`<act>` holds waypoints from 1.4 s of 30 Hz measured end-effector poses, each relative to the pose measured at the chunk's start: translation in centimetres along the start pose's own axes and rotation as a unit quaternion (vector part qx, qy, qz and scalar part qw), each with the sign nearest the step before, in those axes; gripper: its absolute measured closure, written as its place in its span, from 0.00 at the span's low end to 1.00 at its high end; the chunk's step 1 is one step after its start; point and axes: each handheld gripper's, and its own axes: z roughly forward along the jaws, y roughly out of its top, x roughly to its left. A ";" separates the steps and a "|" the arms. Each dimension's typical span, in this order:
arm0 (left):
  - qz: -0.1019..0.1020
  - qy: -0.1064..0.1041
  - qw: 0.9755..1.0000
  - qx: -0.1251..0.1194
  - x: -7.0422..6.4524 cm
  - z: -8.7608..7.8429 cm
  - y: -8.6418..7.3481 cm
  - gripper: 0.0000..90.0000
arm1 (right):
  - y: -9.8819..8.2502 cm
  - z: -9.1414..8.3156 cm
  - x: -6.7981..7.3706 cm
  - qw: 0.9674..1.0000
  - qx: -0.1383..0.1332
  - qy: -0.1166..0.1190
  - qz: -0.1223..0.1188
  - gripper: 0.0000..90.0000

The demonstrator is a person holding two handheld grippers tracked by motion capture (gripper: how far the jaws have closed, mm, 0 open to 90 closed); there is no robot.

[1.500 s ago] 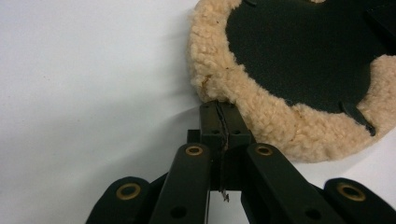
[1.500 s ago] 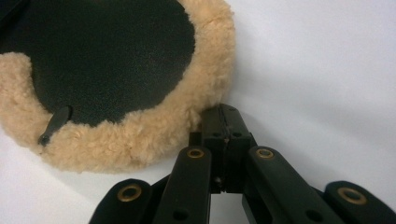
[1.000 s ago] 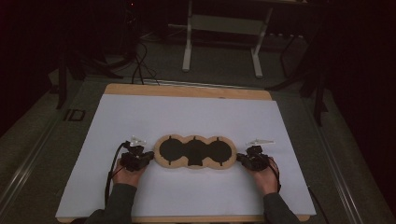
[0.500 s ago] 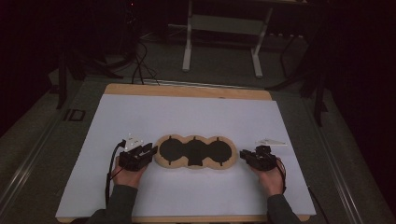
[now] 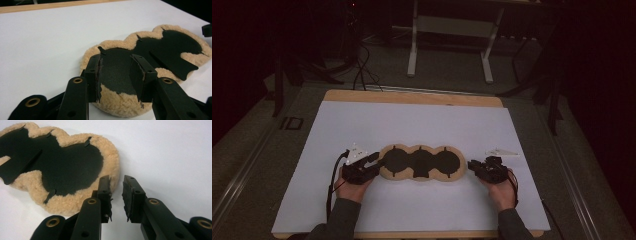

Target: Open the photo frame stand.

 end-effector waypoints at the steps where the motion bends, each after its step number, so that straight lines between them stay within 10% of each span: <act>1: 0.008 -0.005 1.000 -0.001 -0.3 0.0 0.1 0.68 | 0.0 0.0 0.0 1.000 0.000 0.001 -0.002 0.84; 16: 0.047 -0.097 0.994 0.026 -3.1 1.1 1.0 0.62 | -0.1 0.0 0.3 1.000 0.001 0.000 -0.009 0.85; 22: 0.079 -0.123 0.988 0.045 -4.8 1.9 0.9 0.85 | -0.1 0.0 0.3 1.000 0.002 0.000 -0.010 0.85; 25: 0.098 -0.130 0.985 0.059 -5.6 2.3 0.7 0.99 | -0.1 0.0 0.3 1.000 0.002 0.000 -0.010 0.85; 42: 0.144 -0.130 0.974 0.120 -7.7 4.9 -0.9 1.00 | -0.2 0.0 0.3 1.000 0.004 -0.001 -0.010 0.85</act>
